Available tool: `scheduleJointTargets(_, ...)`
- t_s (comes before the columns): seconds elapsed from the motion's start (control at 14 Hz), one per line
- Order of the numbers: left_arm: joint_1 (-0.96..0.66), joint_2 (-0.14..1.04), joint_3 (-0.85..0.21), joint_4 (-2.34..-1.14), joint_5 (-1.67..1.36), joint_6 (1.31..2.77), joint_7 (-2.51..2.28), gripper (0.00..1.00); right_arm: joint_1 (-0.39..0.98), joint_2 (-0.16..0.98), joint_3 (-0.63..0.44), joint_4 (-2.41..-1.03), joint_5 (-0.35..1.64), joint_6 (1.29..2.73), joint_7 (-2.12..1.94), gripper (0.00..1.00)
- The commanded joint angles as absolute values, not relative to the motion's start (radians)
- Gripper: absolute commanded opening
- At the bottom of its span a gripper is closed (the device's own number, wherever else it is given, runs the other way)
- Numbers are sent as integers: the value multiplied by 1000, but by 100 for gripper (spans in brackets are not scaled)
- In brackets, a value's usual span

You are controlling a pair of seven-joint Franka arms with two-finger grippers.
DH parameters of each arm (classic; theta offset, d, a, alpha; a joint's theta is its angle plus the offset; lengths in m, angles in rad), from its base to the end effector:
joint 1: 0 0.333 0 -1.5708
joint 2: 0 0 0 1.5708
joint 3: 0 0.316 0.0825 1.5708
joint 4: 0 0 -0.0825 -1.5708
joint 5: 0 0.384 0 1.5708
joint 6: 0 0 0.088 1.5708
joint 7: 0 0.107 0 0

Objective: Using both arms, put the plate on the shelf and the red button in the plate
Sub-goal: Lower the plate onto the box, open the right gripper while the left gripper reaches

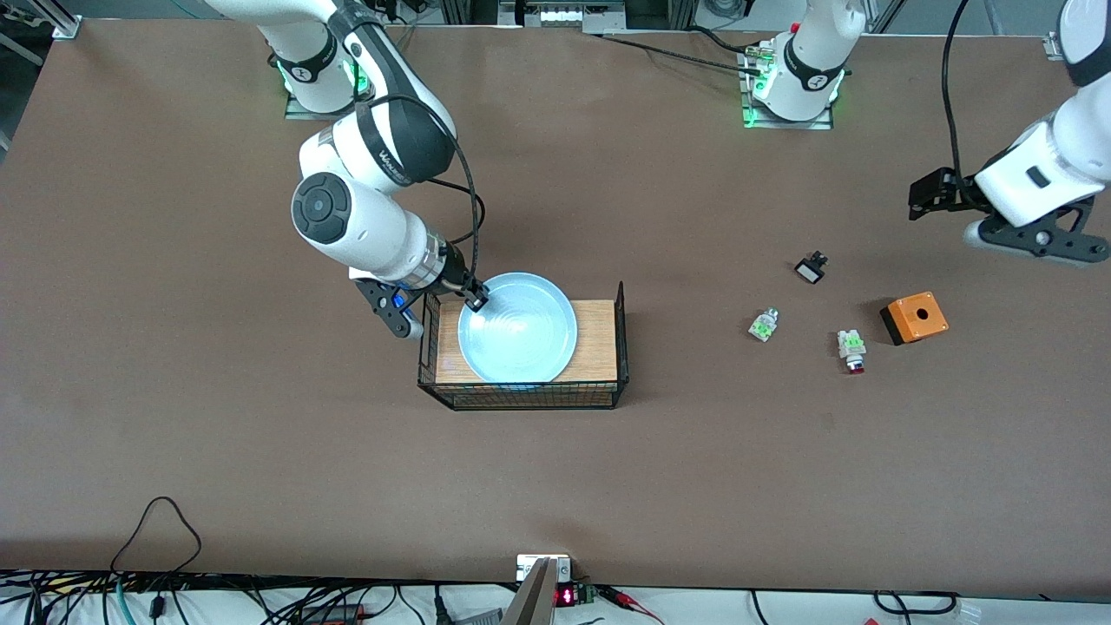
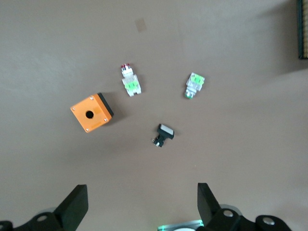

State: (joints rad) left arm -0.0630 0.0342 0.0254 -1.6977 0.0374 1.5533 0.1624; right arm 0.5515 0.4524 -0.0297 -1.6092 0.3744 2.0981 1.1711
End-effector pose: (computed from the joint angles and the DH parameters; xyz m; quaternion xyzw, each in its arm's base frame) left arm 0.5529 -0.0169 0.5450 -0.9907 0.1007 0.0902 0.0135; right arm 0.5823 0.3580 0.3720 -0.9037 0.3982 0.1048 0.1172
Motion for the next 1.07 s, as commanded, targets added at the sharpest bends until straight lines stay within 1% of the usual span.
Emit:
scheduleJointTargets(0.0,-64,87,26,-1667,54,1542,156,100,558,453,-38,-1617,379,2128,1157,1)
scheduleJointTargets(0.07,-64,104,28,-1669,54,1561,153,100,555,453,-38,-1615,380,2128,1151,21)
scheduleJointTargets(0.14,-63,139,26,-1670,54,1565,155,100,551,451,-40,-1615,387,2126,1150,79)
scheduleJointTargets(0.21,-60,182,28,-1671,54,1566,156,100,552,448,-40,-1615,385,2119,1167,100)
scheduleJointTargets(0.5,-8,336,35,-1674,48,1649,146,100,543,372,-48,-1608,380,2103,1160,100)
scheduleJointTargets(0.71,12,429,35,-1680,40,1721,14,100,543,302,-77,-1566,327,1985,1152,100)
scheduleJointTargets(0.86,29,474,35,-1689,41,1805,1,100,531,288,-84,-1511,220,1871,1112,100)
scheduleJointTargets(1.0,49,498,34,-1732,41,1917,6,100,506,287,-84,-1450,114,1760,949,100)
